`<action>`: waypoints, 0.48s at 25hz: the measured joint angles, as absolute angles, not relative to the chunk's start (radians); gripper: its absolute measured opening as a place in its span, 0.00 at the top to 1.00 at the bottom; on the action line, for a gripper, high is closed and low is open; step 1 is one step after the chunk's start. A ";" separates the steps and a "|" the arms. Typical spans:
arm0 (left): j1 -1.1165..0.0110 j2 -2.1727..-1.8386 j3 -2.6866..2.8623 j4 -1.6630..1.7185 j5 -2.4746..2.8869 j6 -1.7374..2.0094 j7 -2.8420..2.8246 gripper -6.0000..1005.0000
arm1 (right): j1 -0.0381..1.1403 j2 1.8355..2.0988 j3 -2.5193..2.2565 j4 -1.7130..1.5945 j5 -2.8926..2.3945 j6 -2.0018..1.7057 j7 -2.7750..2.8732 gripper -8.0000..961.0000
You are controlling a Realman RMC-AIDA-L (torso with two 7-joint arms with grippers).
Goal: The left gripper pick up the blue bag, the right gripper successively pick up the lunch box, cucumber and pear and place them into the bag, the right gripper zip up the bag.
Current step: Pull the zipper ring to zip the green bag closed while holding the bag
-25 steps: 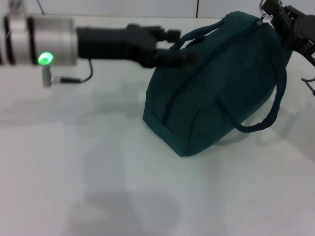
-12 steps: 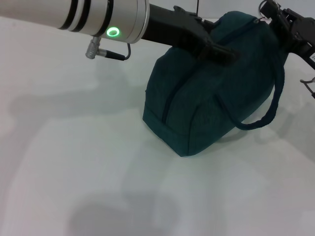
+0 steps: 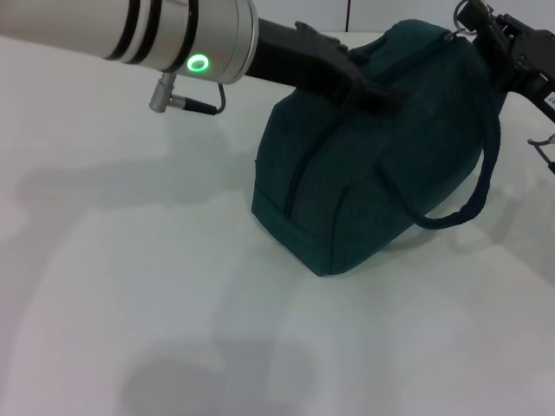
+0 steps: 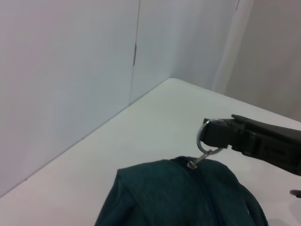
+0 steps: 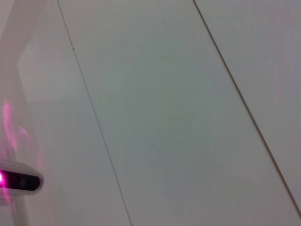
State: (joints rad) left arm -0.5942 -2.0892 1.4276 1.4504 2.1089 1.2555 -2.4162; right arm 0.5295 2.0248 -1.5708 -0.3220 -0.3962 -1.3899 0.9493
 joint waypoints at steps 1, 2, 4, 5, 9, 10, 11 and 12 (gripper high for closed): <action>-0.593 -2.089 1.429 1.447 2.107 1.255 -2.412 0.24 | 0.530 2.025 -1.571 -0.322 -0.396 -1.388 0.949 0.98; -0.593 -2.089 1.431 1.445 2.105 1.255 -2.408 0.29 | 0.530 2.025 -1.571 -0.322 -0.396 -1.387 0.949 0.98; -0.592 -2.089 1.433 1.441 2.104 1.255 -2.401 0.37 | 0.530 2.025 -1.571 -0.322 -0.395 -1.387 0.949 0.98; -0.592 -2.089 1.433 1.440 2.102 1.254 -2.395 0.39 | 0.530 2.025 -1.571 -0.320 -0.394 -1.387 0.950 0.98; -0.591 -2.089 1.435 1.435 2.100 1.254 -2.360 0.48 | 0.529 2.025 -1.571 -0.315 -0.391 -1.387 0.950 0.98; -0.591 -2.089 1.437 1.433 2.100 1.255 -2.352 0.50 | 0.529 2.025 -1.571 -0.315 -0.391 -1.387 0.950 0.98; -0.591 -2.089 1.439 1.432 2.100 1.255 -2.343 0.52 | 0.530 2.025 -1.571 -0.314 -0.391 -1.387 0.950 0.98; -0.591 -2.089 1.442 1.431 2.100 1.255 -2.339 0.54 | 0.530 2.026 -1.571 -0.314 -0.391 -1.387 0.950 0.98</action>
State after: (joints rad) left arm -0.5907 -2.0892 1.4420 1.4309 2.1002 1.2555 -2.3391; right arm 0.5297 2.0257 -1.5708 -0.3143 -0.3911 -1.3866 0.9496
